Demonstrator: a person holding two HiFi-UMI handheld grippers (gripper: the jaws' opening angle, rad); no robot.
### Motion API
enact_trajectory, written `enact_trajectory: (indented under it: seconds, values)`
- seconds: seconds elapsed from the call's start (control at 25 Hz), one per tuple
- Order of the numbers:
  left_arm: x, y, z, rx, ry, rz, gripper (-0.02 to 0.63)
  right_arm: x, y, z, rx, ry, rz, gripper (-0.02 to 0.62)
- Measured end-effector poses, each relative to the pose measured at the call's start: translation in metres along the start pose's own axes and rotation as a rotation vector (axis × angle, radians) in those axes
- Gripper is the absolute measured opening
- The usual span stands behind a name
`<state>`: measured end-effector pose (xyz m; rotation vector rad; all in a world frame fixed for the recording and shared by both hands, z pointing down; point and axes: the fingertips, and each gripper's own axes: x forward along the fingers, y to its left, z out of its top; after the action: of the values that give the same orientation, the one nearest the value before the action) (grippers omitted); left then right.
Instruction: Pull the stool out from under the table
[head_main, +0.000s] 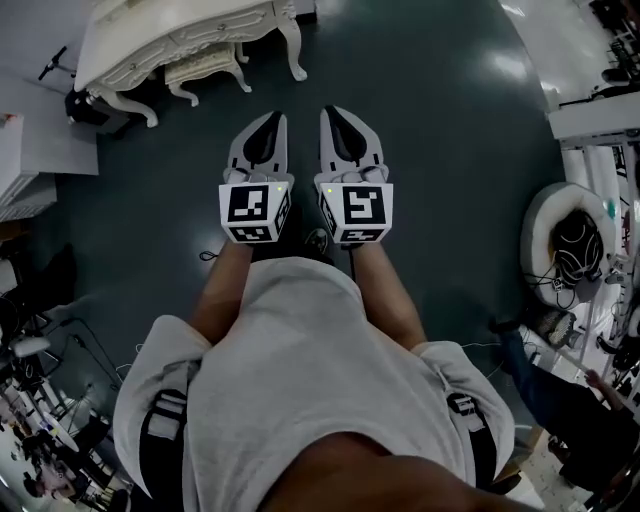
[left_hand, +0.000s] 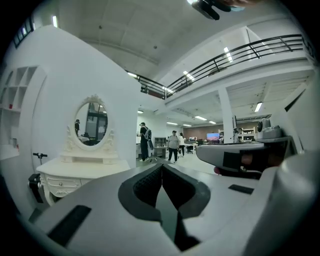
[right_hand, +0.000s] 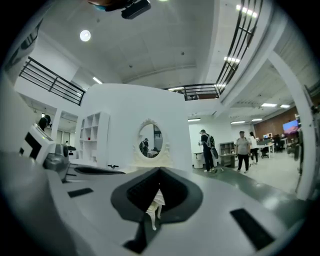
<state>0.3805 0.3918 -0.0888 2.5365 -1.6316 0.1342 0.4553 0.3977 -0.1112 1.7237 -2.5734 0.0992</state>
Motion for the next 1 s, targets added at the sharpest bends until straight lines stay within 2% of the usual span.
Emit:
enact_trajectory:
  seconds: [0.24,0.72,0.88,1.0]
  values:
    - [0.039,0.042,-0.002,-0.042,-0.001,0.033,0.006,0.056,0.003,-0.005,-0.051,0.044,0.037,0.014]
    - [0.123,0.181,-0.005,-0.132,0.040,0.075,0.006,0.214,0.028,-0.001,-0.134,0.129,0.063,0.014]
    - [0.139,0.217,-0.005,-0.162,0.023,0.077,0.006,0.257,0.045,0.000,-0.195,0.151,0.075,0.014]
    - [0.141,0.251,-0.003,-0.185,0.007,0.122,0.006,0.290,0.072,0.003,-0.237,0.152,0.132,0.014]
